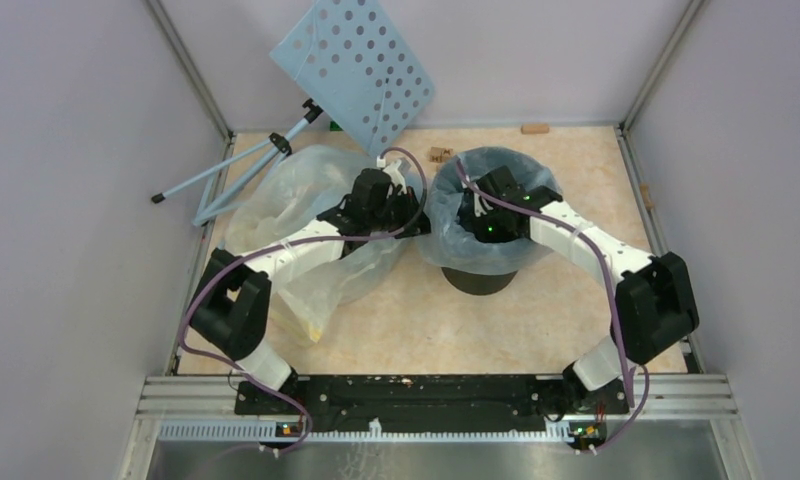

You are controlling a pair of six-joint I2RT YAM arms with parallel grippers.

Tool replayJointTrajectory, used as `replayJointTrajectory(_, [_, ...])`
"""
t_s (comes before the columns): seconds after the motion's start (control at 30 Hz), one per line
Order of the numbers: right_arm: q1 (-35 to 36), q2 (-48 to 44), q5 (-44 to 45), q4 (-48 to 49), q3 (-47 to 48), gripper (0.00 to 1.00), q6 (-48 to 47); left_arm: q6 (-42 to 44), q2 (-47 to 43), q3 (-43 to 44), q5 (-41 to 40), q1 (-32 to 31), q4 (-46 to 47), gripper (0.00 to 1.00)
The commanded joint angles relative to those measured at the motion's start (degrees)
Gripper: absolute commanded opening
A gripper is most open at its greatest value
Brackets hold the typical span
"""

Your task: Put the trash bags into the trash bin

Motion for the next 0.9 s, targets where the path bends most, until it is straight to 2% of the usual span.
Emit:
replayJointTrajectory(0.0, [-0.09, 3.04, -0.75, 0.22, 0.32, 0.00, 0.68, -0.57, 0.11, 0.71, 2.98, -0.79, 5.86, 0.13])
replayJointTrajectory(0.2, [-0.26, 3.03, 2.73, 1.82, -1.48, 0.00, 1.43, -1.01, 0.32, -0.14, 4.66, -1.31, 8.63, 0.13])
replayJointTrajectory(0.5, [-1.54, 4.07, -1.57, 7.87, -7.68, 0.00, 2.72, -1.30, -0.98, -1.00, 5.23, -1.54, 10.46, 0.16])
replayJointTrajectory(0.63, [-1.91, 5.55, -1.92, 9.04, -8.41, 0.00, 2.74, -1.43, -3.39, -1.63, 5.04, -1.57, 11.27, 0.26])
replayJointTrajectory(0.8, [-2.49, 7.54, -3.03, 10.86, -9.40, 0.00, 2.49, -1.68, -6.46, -2.09, 5.00, -1.58, 11.70, 0.48])
replayJointTrajectory(0.87, [-2.91, 8.48, -3.83, 11.53, -9.72, 0.00, 2.31, -1.92, -7.79, -2.33, 3.83, -1.48, 11.69, 0.52])
